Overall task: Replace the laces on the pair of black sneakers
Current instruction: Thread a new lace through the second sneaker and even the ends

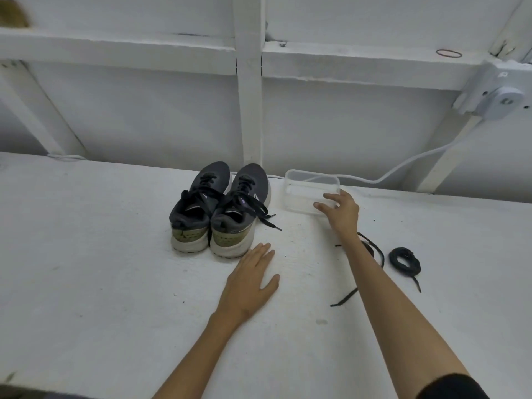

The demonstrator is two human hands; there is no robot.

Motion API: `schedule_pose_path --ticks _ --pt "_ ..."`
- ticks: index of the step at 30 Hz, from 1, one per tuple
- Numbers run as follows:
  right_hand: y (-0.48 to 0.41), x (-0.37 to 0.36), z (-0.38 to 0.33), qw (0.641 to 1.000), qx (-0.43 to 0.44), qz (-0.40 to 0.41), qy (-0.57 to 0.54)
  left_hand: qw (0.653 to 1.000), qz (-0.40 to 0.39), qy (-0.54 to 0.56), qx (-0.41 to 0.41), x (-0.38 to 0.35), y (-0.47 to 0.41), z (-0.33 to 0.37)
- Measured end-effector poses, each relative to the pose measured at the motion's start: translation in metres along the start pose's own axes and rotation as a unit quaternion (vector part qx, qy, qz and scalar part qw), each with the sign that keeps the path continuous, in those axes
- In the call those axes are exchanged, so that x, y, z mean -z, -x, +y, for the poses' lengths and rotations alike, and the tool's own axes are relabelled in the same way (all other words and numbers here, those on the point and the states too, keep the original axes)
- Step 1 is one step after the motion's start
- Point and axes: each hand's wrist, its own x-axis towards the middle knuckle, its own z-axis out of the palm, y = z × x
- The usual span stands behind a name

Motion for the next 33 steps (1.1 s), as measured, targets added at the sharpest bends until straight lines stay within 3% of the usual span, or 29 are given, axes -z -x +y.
schedule_pose_path --ticks 7,13,20,27,29,33 --pt "-0.008 -0.017 -0.012 0.998 0.006 -0.052 0.025 1.000 0.014 0.006 0.007 -0.004 -0.005 0.007" --pt "0.002 0.026 -0.027 0.988 0.009 -0.154 -0.032 1.000 -0.004 -0.004 -0.019 -0.015 -0.024 0.023" --pt "0.047 0.140 0.019 0.996 0.017 -0.081 0.027 0.994 -0.079 0.048 -0.057 -0.031 -0.063 0.088" --pt "0.081 0.167 0.078 0.976 -0.007 -0.181 0.117 0.961 -0.137 -0.128 -0.205 -0.074 -0.098 0.160" --pt "0.085 0.160 0.087 0.975 0.008 -0.166 0.150 0.954 -0.152 -0.160 -0.203 -0.084 -0.103 0.154" --pt "0.097 0.134 0.091 0.983 0.013 -0.062 0.172 0.966 -0.135 -0.149 -0.164 -0.081 -0.101 0.128"
